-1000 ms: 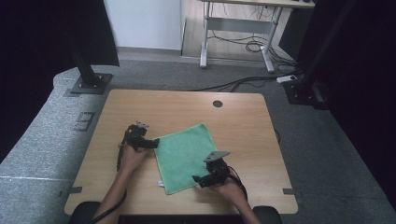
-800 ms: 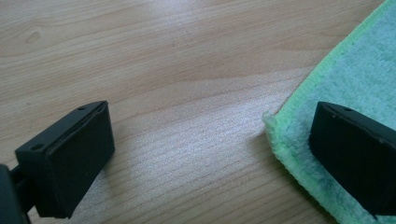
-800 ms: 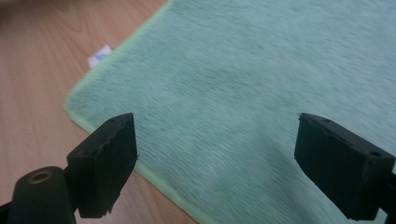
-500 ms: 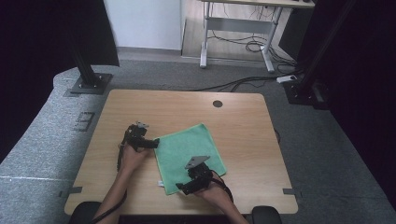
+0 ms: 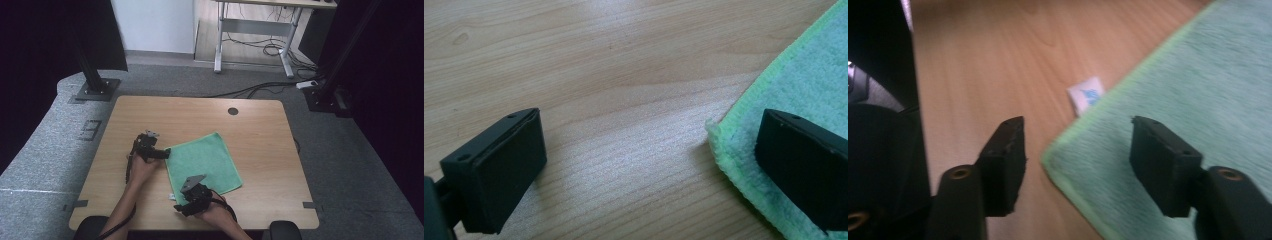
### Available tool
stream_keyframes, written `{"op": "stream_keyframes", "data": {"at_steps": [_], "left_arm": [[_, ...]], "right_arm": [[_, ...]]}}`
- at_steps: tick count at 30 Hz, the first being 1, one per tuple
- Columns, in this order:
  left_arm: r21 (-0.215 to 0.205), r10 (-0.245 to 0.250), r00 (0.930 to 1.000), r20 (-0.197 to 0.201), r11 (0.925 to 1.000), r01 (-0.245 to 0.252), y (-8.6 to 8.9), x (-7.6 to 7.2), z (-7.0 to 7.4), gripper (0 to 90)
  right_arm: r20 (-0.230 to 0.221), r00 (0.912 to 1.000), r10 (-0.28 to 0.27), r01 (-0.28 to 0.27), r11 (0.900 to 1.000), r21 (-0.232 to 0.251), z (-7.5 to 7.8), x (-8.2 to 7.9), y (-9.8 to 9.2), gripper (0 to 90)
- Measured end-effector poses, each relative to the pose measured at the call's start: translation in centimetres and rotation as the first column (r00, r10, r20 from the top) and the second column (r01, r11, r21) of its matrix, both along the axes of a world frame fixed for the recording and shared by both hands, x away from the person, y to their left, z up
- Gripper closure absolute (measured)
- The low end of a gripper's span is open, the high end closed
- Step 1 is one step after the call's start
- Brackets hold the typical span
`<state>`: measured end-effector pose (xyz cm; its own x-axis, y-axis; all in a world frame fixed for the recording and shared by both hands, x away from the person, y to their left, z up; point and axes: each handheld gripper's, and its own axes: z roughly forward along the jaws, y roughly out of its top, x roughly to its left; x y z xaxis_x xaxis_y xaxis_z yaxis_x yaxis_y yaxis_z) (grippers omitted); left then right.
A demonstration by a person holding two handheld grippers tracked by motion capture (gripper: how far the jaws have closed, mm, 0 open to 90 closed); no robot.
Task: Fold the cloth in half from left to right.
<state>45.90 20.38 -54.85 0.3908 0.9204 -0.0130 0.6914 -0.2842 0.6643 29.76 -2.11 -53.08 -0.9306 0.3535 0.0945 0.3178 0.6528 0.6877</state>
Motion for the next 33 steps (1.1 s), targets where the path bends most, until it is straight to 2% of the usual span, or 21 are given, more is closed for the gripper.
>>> {"op": "stream_keyframes", "data": {"at_steps": [1, 3, 6, 8, 13, 14, 15, 16, 17, 18, 19, 20, 22, 23, 24, 25, 26, 28, 33], "left_arm": [[0.0, 0.0, 1.0, 0.0, 1.0, 0.0, 0.0, 0.0, 0.0, 0.3], [0.0, 0.002, 1.0, 0.0, 1.0, -0.002, 0.0, 0.0, 0.0, 0.2], [0.0, 0.003, 1.0, 0.0, 1.0, -0.003, 0.0, 0.0, 0.0, 0.3], [0.0, 0.005, 1.0, 0.0, 1.0, -0.005, 0.0, 0.0, 0.0, 0.3], [0.001, 0.0, 1.0, 0.002, 1.0, 0.0, 0.0, -0.1, 0.0, 1.2], [-0.005, -0.013, 0.9998, 0.015, 0.9999, 0.013, -0.1, -0.4, 0.1, 4.6], [-0.005, -0.013, 0.9998, 0.015, 0.9999, 0.013, -0.1, -0.4, 0.1, 9.0], [-0.02, -0.046, 0.998, 0.044, 0.9987, 0.047, -0.2, -0.9, 0.2, 15.8], [-0.02, -0.046, 0.998, 0.044, 0.9987, 0.047, -0.2, -0.9, 0.2, 24.2], [-0.029, -0.07, 0.9958, 0.058, 0.997, 0.072, -0.4, -1.3, 0.2, 31.0], [-0.029, -0.07, 0.9958, 0.058, 0.997, 0.072, -0.4, -1.3, 0.2, 38.7], [-0.037, -0.095, 0.9931, 0.068, 0.9945, 0.098, -0.6, -1.6, 0.3, 46.2], [-0.042, -0.1, 0.9925, 0.071, 0.9938, 0.103, -0.8, -1.7, 0.3, 58.8], [-0.053, -0.106, 0.9918, 0.071, 0.9925, 0.11, -0.9, -1.8, 0.3, 58.8], [-0.065, -0.105, 0.9922, 0.067, 0.9919, 0.109, -1.0, -1.8, 0.3, 72.7], [-0.065, -0.105, 0.9922, 0.067, 0.9919, 0.109, -1.0, -1.8, 0.3, 77.2], [-0.081, -0.109, 0.9922, 0.061, 0.9902, 0.114, -0.9, -1.8, 0.3, 77.2], [-0.124, -0.104, 0.9936, 0.043, 0.9863, 0.109, -0.7, -1.9, 0.3, 85.9], [-0.148, -0.079, 0.9964, 0.03, 0.9855, 0.082, 0.2, -2.1, 0.3, 87.6]], "right_arm": [[0.0, 1.0, 0.0, 0.0, 1.0, 0.0, 0.0, 0.0, 0.0, 44.2], [0.015, 0.9994, 0.03, -0.03, 0.999, -0.016, 0.0, -0.6, 0.5, 50.8], [0.028, 0.9985, 0.046, -0.045, 0.998, -0.043, -0.1, -1.0, 0.8, 55.7], [0.046, 0.9979, 0.045, -0.042, 0.996, -0.073, -0.3, -1.1, 0.9, 58.5], [0.066, 0.9974, 0.027, -0.021, 0.996, -0.089, -0.4, -1.3, 1.0, 65.7], [0.067, 0.9977, 0.015, -0.009, 0.996, -0.087, -0.4, -1.3, 1.0, 70.9], [0.067, 0.9977, 0.015, -0.009, 0.996, -0.087, -0.4, -1.3, 1.0, 70.9], [0.065, 0.9979, -0.001, 0.006, 0.996, -0.088, -0.4, -1.2, 0.9, 77.5], [0.065, 0.9979, -0.001, 0.006, 0.996, -0.088, -0.4, -1.2, 0.9, 77.5], [0.059, 0.9981, -0.016, 0.021, 0.996, -0.085, -0.4, -0.9, 0.8, 83.5], [0.059, 0.9981, -0.016, 0.021, 0.996, -0.085, -0.4, -0.9, 0.8, 83.5], [0.051, 0.9985, -0.022, 0.026, 0.997, -0.079, -0.4, -0.8, 0.7, 85.1], [0.045, 0.9987, -0.025, 0.029, 0.997, -0.077, -0.4, -0.7, 0.7, 85.4], [0.034, 0.9989, -0.032, 0.034, 0.997, -0.073, -0.4, -0.7, 0.6, 85.5], [0.018, 0.9991, -0.037, 0.038, 0.997, -0.067, -0.4, -0.5, 0.6, 85.4], [0.018, 0.9991, -0.037, 0.038, 0.997, -0.067, -0.4, -0.5, 0.6, 85.4], [0.014, 0.9993, -0.036, 0.036, 0.997, -0.067, -0.4, -0.5, 0.6, 85.4], [0.001, 0.9995, -0.03, 0.03, 0.997, -0.067, -0.4, -0.3, 0.7, 85.3], [-0.01, 0.9999, -0.002, 0.002, 0.998, -0.057, -0.4, -0.5, 1.5, 85.2]]}}
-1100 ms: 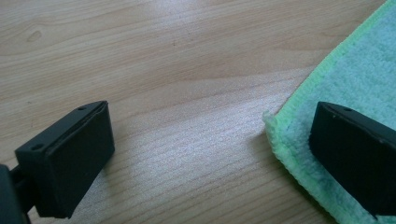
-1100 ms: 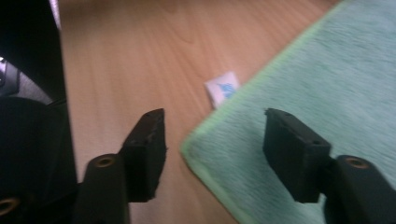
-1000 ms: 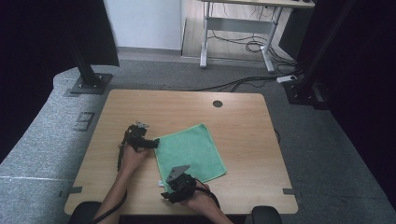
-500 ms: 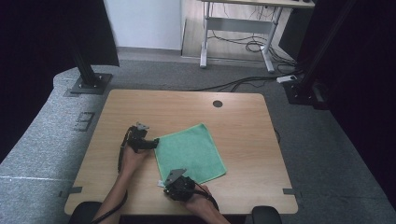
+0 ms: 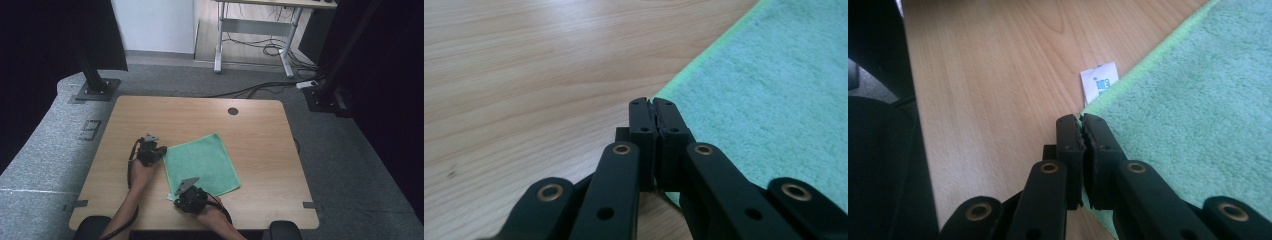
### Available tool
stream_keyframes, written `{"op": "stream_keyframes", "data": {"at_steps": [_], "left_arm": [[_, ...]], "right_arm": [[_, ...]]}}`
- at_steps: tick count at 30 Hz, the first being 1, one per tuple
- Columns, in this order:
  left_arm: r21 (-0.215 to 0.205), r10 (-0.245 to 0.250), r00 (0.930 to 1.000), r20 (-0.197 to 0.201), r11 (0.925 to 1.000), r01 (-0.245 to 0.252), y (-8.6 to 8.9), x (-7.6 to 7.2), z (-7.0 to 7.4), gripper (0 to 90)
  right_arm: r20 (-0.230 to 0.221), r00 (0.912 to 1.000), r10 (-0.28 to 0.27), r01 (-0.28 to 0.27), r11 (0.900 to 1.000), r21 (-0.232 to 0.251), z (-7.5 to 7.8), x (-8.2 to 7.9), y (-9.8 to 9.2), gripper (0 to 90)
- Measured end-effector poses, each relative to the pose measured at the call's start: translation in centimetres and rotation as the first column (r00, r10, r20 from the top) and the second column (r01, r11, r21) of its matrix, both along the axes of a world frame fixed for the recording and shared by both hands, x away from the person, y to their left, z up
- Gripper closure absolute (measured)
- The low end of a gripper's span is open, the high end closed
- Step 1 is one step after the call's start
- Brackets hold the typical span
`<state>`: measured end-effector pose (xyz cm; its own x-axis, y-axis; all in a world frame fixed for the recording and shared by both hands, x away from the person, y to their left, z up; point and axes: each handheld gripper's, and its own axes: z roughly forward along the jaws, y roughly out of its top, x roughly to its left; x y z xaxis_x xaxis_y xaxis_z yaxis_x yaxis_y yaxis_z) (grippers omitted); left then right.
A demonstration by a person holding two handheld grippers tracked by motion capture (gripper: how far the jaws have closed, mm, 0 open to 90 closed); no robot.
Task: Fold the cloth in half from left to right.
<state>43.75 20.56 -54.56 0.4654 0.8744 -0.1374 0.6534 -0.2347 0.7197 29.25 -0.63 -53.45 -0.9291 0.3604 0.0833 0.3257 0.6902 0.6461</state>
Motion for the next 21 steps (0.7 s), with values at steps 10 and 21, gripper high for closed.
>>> {"op": "stream_keyframes", "data": {"at_steps": [10, 21], "left_arm": [[-0.019, 0.028, 0.9996, 0.0, 0.9994, -0.028, 2.1, -0.8, 1.5, 88.0], [-0.026, -0.015, 0.9986, 0.051, 0.9995, 0.016, -0.4, 0.4, 4.2, 88.2]], "right_arm": [[0.026, 0.9985, 0.049, -0.05, 0.999, 0.022, 1.2, -0.5, 1.4, 85.4], [0.062, 0.9981, -0.006, 0.001, 0.997, 0.08, 3.4, -0.1, -1.3, 85.5]]}}
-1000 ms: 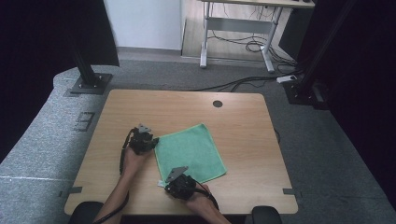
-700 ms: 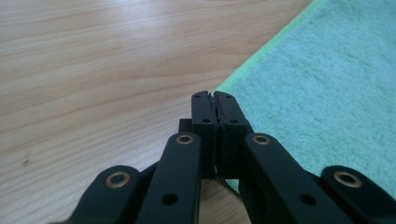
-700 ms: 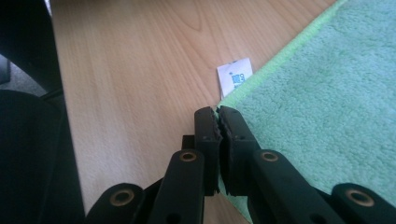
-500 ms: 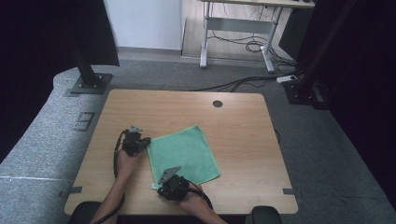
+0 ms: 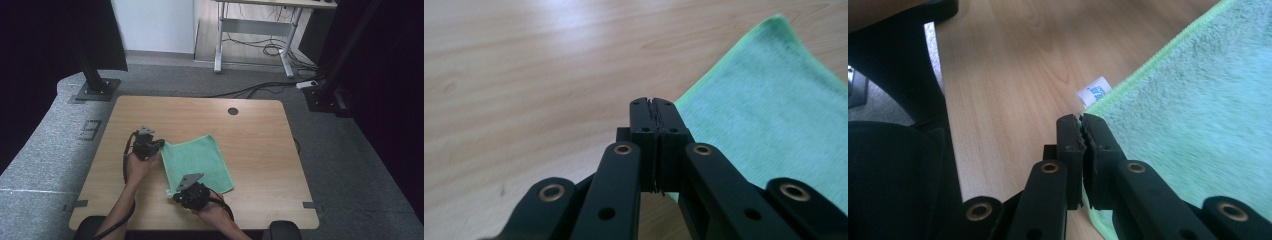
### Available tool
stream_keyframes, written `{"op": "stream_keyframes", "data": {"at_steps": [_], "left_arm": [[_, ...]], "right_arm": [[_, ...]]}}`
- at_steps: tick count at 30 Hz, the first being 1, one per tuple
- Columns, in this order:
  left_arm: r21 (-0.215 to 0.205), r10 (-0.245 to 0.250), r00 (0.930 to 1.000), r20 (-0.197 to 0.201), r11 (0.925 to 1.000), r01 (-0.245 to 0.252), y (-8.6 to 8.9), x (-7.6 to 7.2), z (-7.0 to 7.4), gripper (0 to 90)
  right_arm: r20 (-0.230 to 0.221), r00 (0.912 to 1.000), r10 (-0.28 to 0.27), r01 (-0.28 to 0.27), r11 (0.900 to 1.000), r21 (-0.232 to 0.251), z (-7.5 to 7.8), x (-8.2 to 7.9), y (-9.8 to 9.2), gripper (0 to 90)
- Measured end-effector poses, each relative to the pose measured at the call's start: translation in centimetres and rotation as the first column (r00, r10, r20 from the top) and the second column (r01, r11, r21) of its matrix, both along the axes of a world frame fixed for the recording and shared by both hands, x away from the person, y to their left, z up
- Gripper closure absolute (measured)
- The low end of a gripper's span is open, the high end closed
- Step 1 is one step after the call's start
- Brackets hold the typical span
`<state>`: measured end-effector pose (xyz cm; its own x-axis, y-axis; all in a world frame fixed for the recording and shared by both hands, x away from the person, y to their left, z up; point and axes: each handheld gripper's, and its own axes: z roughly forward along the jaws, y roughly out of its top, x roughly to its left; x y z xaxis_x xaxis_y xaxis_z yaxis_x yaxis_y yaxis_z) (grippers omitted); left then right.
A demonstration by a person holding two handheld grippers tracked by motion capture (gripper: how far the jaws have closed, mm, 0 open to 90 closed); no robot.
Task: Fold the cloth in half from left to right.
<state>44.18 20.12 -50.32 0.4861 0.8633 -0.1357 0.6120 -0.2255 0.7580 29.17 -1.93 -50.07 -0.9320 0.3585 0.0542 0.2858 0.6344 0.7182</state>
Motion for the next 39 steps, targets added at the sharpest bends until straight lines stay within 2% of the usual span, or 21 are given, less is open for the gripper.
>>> {"op": "stream_keyframes", "data": {"at_steps": [3, 4, 7, 12, 17, 28, 39], "left_arm": [[-0.001, -0.016, 0.9998, 0.011, 0.9999, 0.016, -0.9, 0.5, 0.5, 88.1], [0.005, -0.024, 0.9996, 0.014, 0.9997, 0.024, -1.7, 0.8, 0.8, 88.1], [0.008, -0.032, 0.9994, 0.015, 0.9995, 0.032, -2.4, 1.2, 0.9, 88.2], [0.014, -0.052, 0.9984, 0.022, 0.9986, 0.052, -4.0, 2.0, 0.9, 88.1], [0.013, -0.075, 0.9967, 0.033, 0.9972, 0.074, -5.4, 2.7, 0.6, 88.1], [0.036, -0.122, 0.9909, 0.057, 0.9921, 0.12, -8.6, 3.9, 0.7, 88.1], [0.051, -0.158, 0.9854, 0.063, 0.9865, 0.155, -11.1, 4.6, 0.9, 88.0]], "right_arm": [[0.007, 0.9996, -0.027, 0.027, 1.0, 0.007, 0.3, 0.1, -1.0, 85.5], [0.011, 0.9987, -0.049, 0.049, 0.999, 0.014, 0.5, 0.3, -1.9, 85.6], [0.013, 0.9976, -0.067, 0.067, 0.998, 0.02, 0.7, 0.5, -2.6, 85.5], [0.017, 0.9932, -0.115, 0.115, 0.993, 0.027, 0.7, 1.0, -4.7, 85.6], [0.003, 0.9859, -0.167, 0.167, 0.985, 0.033, 0.2, 1.6, -7.0, 85.6], [-0.004, 0.9728, -0.232, 0.232, 0.972, 0.047, 0.1, 2.1, -10.0, 85.7], [-0.016, 0.9585, -0.285, 0.285, 0.957, 0.061, 0.2, 2.3, -12.5, 85.7]]}}
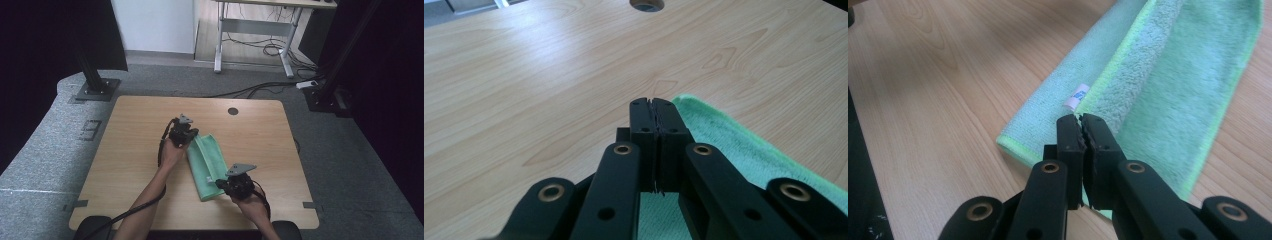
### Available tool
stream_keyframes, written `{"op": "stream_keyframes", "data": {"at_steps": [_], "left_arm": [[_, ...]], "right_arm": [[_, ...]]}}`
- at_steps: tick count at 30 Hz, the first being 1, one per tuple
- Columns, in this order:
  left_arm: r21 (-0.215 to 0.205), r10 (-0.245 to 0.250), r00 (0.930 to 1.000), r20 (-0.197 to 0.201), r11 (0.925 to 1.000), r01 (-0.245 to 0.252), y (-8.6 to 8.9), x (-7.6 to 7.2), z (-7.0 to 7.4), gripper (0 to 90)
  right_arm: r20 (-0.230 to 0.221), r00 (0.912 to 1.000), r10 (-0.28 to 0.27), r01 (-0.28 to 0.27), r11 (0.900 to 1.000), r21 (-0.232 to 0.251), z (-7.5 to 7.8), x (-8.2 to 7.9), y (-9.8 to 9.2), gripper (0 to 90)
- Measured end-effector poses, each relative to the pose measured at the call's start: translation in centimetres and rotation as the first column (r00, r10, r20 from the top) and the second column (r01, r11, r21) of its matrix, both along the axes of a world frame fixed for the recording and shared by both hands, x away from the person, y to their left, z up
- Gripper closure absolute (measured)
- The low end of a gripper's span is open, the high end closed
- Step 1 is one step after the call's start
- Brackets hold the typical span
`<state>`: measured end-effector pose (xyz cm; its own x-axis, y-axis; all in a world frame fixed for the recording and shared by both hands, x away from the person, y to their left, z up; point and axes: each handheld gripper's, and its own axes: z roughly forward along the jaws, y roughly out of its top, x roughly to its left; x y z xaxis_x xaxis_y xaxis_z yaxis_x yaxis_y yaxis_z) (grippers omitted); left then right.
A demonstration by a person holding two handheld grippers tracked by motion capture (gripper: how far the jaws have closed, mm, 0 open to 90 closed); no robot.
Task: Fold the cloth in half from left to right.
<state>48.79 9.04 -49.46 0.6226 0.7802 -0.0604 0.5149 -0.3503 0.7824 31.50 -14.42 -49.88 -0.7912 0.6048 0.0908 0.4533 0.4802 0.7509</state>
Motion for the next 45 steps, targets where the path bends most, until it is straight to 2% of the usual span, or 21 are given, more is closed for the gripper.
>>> {"op": "stream_keyframes", "data": {"at_steps": [6, 11, 19, 25, 26, 27, 30, 31, 32, 35, 36, 38, 39, 40, 41, 43, 45], "left_arm": [[0.014, -0.017, 0.9998, -0.009, 0.9998, 0.017, -1.3, 0.6, -0.3, 87.9], [0.052, -0.033, 0.9992, -0.023, 0.9981, 0.034, -2.5, 1.2, -1.2, 87.6], [0.061, -0.025, 0.9988, -0.042, 0.9978, 0.027, -3.4, 2.0, -2.7, 87.0], [0.063, -0.023, 0.9992, -0.034, 0.9977, 0.025, -3.9, 2.1, -3.0, 83.2], [0.055, -0.02, 0.9993, -0.031, 0.9983, 0.021, -3.9, 2.1, -2.9, 80.2], [0.052, -0.009, 0.9998, -0.019, 0.9986, 0.01, -3.9, 2.0, -2.7, 71.2], [0.043, 0.004, 1.0, -0.002, 0.999, -0.004, -3.7, 2.0, -2.3, 56.3], [0.038, 0.013, 0.9998, 0.014, 0.9992, -0.013, -3.6, 1.9, -1.7, 53.3], [0.038, 0.013, 0.9998, 0.014, 0.9992, -0.013, -3.6, 1.9, -1.7, 49.8], [0.027, 0.017, 0.9992, 0.036, 0.9995, -0.018, -3.2, 1.7, -0.7, 39.8], [0.016, 0.02, 0.9988, 0.044, 0.9997, -0.021, -3.1, 1.5, -0.3, 39.8], [0.008, 0.02, 0.9983, 0.055, 0.9997, -0.021, -2.8, 1.2, 0.2, 35.2], [0.005, 0.018, 0.9982, 0.057, 0.9998, -0.018, -2.7, 1.0, 0.4, 31.5], [0.002, 0.014, 0.9985, 0.053, 0.9999, -0.014, -2.5, 0.8, 0.5, 31.5], [-0.007, 0.001, 0.9993, 0.038, 1.0, -0.001, -2.2, 0.3, 0.5, 28.9], [-0.005, -0.006, 0.9995, 0.033, 1.0, 0.007, -2.0, -0.1, 0.3, 26.6], [-0.002, -0.021, 0.9998, 0.008, 0.9998, 0.021, -1.6, -1.0, -0.4, 23.7]], "right_arm": [[-0.003, 0.9998, -0.021, 0.021, 1.0, -0.005, -0.2, 0.2, -0.8, 85.7], [-0.024, 0.9993, -0.03, 0.03, 0.999, -0.03, -0.8, 0.5, -1.2, 85.7], [-0.046, 0.9977, -0.05, 0.047, 0.997, -0.057, -1.7, 1.0, -1.6, 85.6], [-0.052, 0.9969, -0.059, 0.055, 0.996, -0.066, -2.1, 1.2, -1.8, 85.4], [-0.049, 0.997, -0.061, 0.057, 0.996, -0.069, -2.1, 1.3, -1.9, 85.4], [-0.048, 0.9968, -0.065, 0.061, 0.996, -0.071, -2.1, 1.3, -2.0, 85.1], [-0.045, 0.9964, -0.071, 0.068, 0.995, -0.069, -2.1, 1.4, -2.1, 84.2], [-0.04, 0.9959, -0.081, 0.078, 0.995, -0.066, -2.0, 1.4, -2.3, 82.6], [-0.04, 0.9959, -0.081, 0.078, 0.995, -0.066, -2.0, 1.4, -2.3, 82.6], [-0.019, 0.9935, -0.112, 0.111, 0.992, -0.06, -1.6, 1.6, -2.9, 73.1], [-0.019, 0.9935, -0.112, 0.111, 0.992, -0.06, -1.6, 1.6, -2.9, 73.1], [-0.004, 0.9904, -0.138, 0.138, 0.989, -0.05, -1.5, 1.7, -3.2, 66.3], [0.004, 0.987, -0.16, 0.16, 0.986, -0.039, -1.4, 1.9, -3.6, 58.5], [0.004, 0.987, -0.16, 0.16, 0.986, -0.039, -1.4, 1.9, -3.6, 58.5], [0.014, 0.9821, -0.188, 0.188, 0.982, -0.025, -1.3, 2.0, -3.8, 53.8], [0.014, 0.9815, -0.191, 0.191, 0.981, -0.023, -1.3, 2.1, -3.9, 51.2], [0.019, 0.9803, -0.196, 0.197, 0.98, -0.032, -1.7, 2.3, -3.8, 46.1]]}}
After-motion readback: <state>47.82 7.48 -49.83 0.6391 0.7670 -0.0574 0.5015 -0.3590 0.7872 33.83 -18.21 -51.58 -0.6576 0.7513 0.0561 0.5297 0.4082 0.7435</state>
